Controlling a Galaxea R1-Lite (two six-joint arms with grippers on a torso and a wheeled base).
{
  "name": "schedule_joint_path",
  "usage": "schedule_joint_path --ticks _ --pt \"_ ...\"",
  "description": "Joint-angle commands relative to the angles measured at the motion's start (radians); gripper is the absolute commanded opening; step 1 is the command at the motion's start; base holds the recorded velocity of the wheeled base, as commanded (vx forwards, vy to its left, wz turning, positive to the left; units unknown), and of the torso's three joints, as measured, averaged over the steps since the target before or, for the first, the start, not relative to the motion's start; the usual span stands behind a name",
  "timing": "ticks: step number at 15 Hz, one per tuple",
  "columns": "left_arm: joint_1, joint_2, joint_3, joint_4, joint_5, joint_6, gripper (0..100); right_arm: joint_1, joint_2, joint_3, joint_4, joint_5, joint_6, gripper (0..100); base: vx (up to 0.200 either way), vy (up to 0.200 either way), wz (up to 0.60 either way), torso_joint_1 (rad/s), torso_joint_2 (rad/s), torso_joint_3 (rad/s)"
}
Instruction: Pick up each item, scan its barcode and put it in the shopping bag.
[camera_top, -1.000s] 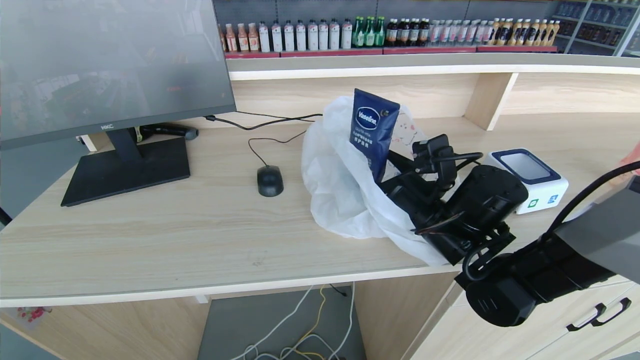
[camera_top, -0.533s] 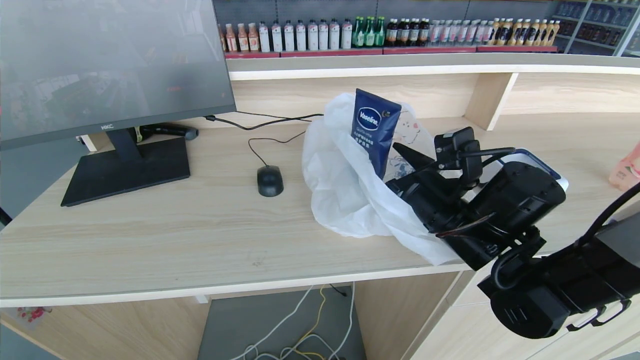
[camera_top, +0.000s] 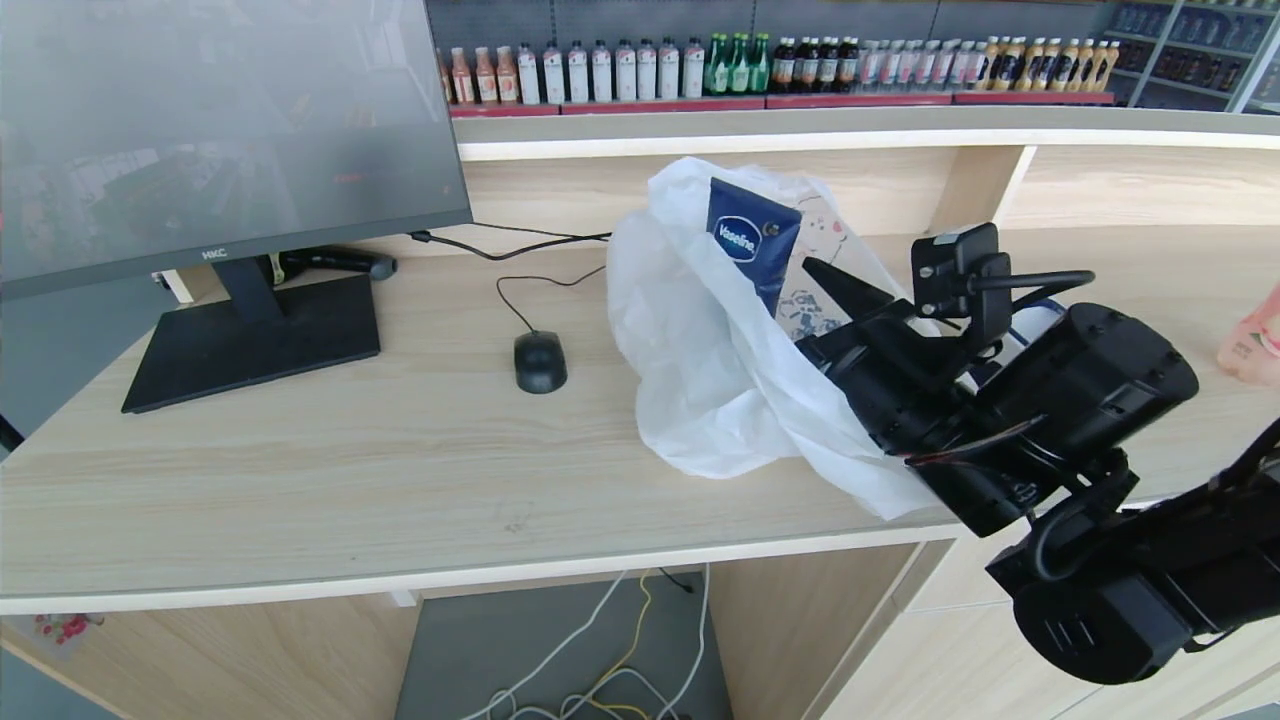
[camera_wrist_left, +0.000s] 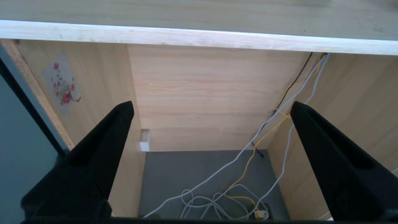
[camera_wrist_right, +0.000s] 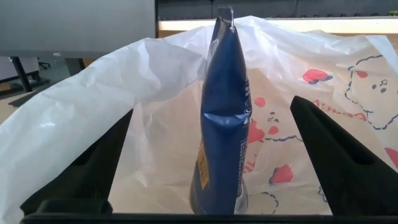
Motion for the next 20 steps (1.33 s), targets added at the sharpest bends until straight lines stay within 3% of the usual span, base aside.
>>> schedule_joint_path --ticks 1,5,11,16,20 --pt "0.002 0.000 0.000 0.000 0.000 0.000 100 0.007 -0.030 0.020 -0.001 0.002 0.000 100 0.000 0.000 0.00 0.000 0.00 0.000" --pt "0.000 0.000 0.000 0.000 0.000 0.000 100 -0.015 -0.055 0.114 -0.028 0.000 -0.012 100 0.000 0.000 0.00 0.000 0.00 0.000" --pt "0.000 0.000 0.000 0.000 0.000 0.000 100 -0.084 -0.035 0.086 -0.030 0.002 -0.012 100 0.000 0.000 0.00 0.000 0.00 0.000" --pt "0.000 0.000 0.000 0.000 0.000 0.000 100 -0.078 -0.127 0.123 -0.030 0.003 -0.001 100 0.000 0.000 0.00 0.000 0.00 0.000" --pt "0.000 0.000 0.000 0.000 0.000 0.000 100 -0.016 -0.193 0.267 -0.047 0.003 0.000 100 0.000 0.000 0.00 0.000 0.00 0.000"
